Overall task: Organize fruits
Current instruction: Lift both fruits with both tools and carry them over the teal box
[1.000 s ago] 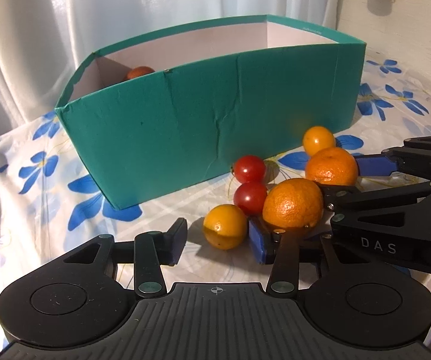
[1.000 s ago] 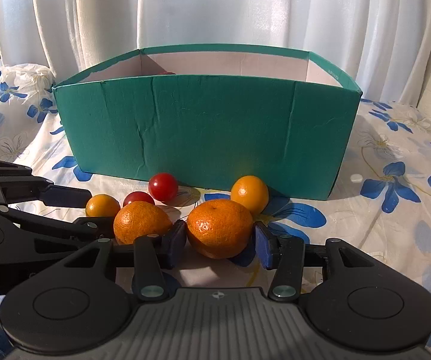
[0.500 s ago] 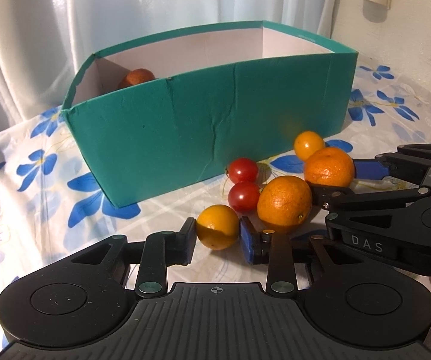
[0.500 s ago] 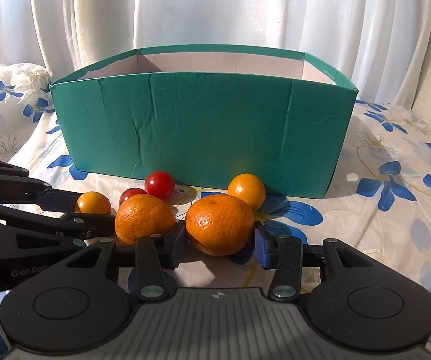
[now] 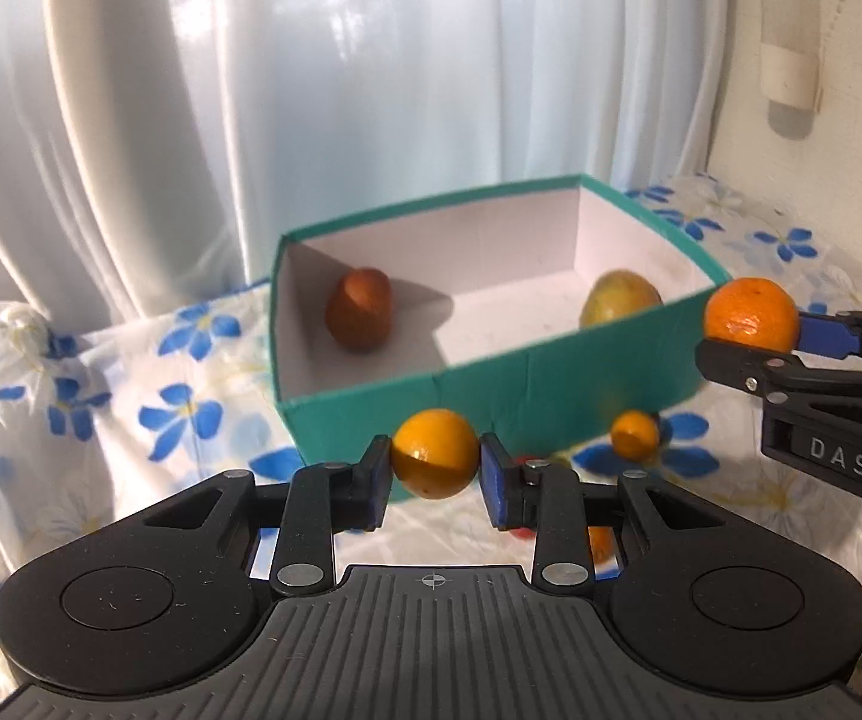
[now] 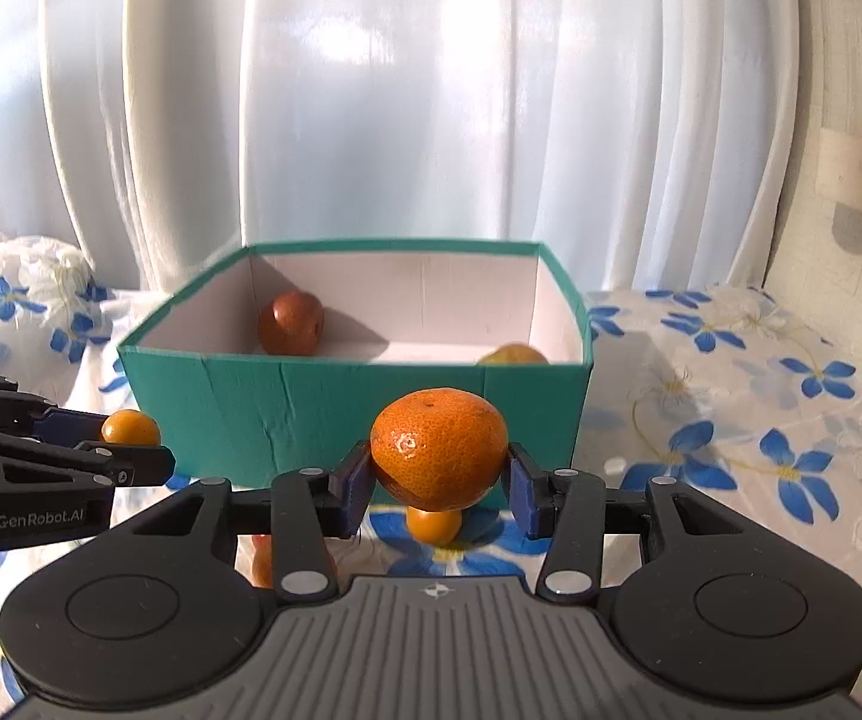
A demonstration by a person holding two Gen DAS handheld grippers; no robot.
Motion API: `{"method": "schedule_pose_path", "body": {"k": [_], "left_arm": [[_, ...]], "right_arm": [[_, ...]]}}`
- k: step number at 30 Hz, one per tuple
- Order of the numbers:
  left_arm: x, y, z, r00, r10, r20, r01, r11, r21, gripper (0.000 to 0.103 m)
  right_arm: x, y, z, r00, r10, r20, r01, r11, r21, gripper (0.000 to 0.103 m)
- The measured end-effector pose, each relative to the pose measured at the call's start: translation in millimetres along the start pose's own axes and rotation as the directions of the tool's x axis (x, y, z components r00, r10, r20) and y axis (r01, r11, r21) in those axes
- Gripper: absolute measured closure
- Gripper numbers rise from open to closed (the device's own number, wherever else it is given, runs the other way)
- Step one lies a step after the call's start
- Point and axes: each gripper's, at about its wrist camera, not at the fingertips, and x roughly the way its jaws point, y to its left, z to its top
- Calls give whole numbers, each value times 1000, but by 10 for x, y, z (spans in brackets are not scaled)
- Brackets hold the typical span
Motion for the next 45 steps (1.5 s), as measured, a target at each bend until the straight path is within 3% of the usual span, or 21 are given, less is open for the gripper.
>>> {"method": "schedule_pose_path", "body": {"k": [5,11,16,21,45], "left_arm": [[-149,95,536,992,118,37,-116,991,-62,68],[-163,213,1028,990,136,34,-131,982,-135,68],[-116,231,1006,984,176,14,-171,973,-154,68],[-2,331,910,975,222,-23,-223,959,-178,68],[498,416,855,976,181,-123,-199,967,-157,68]], "right_arm": [[-94,-35,427,998,18,61,-18,1000,-8,58],[-57,-39,947,995,37,94,-37,999,-5,58],[-33,0,1093,990,38,139,-40,999,11,58],[62,57,1037,994,50,100,-51,999,10,58],[423,6,859,1000,-11,-5,11,1000,24,58]]}}
